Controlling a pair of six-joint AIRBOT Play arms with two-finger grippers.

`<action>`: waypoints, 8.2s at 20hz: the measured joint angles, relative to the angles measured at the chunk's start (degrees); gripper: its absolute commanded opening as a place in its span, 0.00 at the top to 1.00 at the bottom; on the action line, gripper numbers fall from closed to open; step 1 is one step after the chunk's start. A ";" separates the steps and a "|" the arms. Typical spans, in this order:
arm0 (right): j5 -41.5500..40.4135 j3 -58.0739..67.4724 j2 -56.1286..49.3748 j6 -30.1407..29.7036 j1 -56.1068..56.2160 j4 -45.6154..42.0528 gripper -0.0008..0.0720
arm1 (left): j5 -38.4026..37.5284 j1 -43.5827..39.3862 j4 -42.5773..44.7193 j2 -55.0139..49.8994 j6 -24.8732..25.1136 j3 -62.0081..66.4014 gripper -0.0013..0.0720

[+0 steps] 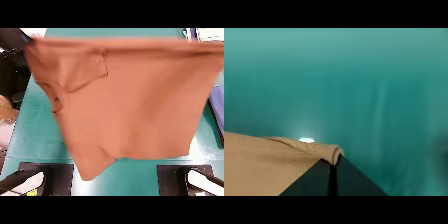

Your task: Fold the shirts.

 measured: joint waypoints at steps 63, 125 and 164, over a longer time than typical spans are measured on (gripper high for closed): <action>-4.96 -60.19 8.63 -2.25 -7.39 -4.48 0.33 | 6.23 1.27 -17.68 23.19 2.14 -69.51 0.95; -6.01 -26.80 -29.90 -10.86 -1.79 14.95 0.78 | 21.49 -11.63 -15.56 -10.88 4.28 -29.97 0.95; -20.52 4.81 -34.42 -20.22 54.14 41.59 0.40 | 16.72 -1.86 -3.13 -8.04 2.19 -4.94 0.95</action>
